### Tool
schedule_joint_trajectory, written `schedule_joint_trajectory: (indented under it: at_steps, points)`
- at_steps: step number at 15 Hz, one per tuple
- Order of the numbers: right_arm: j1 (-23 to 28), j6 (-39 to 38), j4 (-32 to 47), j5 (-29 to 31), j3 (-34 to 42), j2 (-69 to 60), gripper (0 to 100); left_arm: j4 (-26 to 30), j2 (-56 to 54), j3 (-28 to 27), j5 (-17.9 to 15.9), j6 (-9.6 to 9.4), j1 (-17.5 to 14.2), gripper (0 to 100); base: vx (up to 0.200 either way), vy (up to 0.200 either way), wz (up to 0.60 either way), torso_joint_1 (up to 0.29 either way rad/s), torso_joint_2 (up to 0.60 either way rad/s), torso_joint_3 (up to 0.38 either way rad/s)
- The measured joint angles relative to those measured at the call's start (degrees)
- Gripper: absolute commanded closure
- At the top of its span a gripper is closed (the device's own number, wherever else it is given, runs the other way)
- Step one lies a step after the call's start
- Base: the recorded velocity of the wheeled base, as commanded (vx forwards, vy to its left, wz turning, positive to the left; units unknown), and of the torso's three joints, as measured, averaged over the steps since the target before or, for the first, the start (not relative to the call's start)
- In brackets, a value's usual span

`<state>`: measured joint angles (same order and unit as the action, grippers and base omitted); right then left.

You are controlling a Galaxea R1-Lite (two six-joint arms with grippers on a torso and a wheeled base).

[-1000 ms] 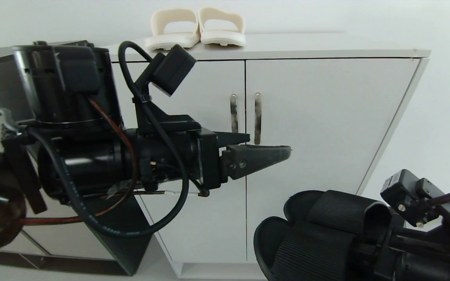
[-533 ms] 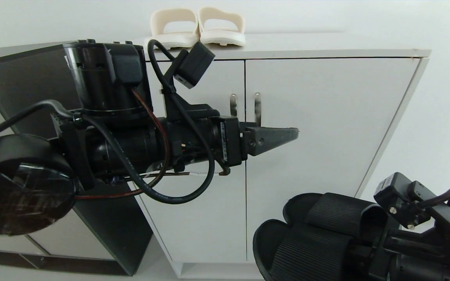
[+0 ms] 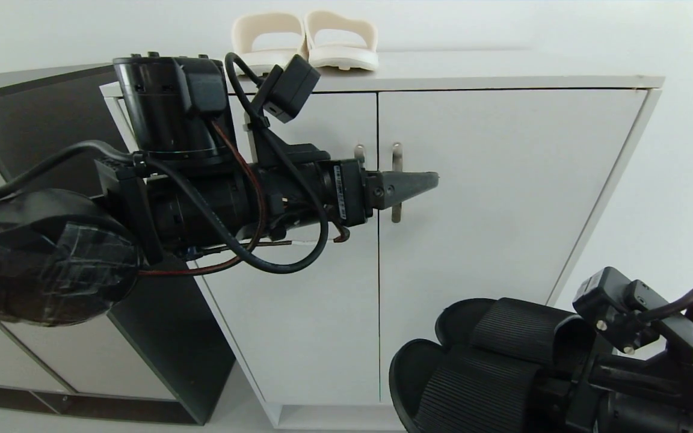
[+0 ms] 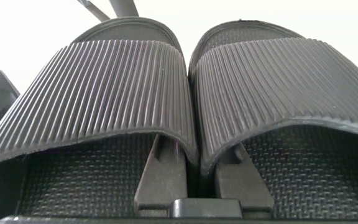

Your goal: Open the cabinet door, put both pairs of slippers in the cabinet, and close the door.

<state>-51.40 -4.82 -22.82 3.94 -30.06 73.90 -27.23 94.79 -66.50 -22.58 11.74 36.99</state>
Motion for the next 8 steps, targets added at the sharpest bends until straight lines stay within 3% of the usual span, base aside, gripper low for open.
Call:
schedule_joint_trajectory:
  at_steps: [8]
  points:
    - [0.0, 0.0, 0.0, 0.0, -0.1, 0.0, 100, 0.1, 6.0, -5.2, 1.1, -0.06, -0.7, 0, 0.0, 0.0, 0.0, 0.0, 0.0, 0.0]
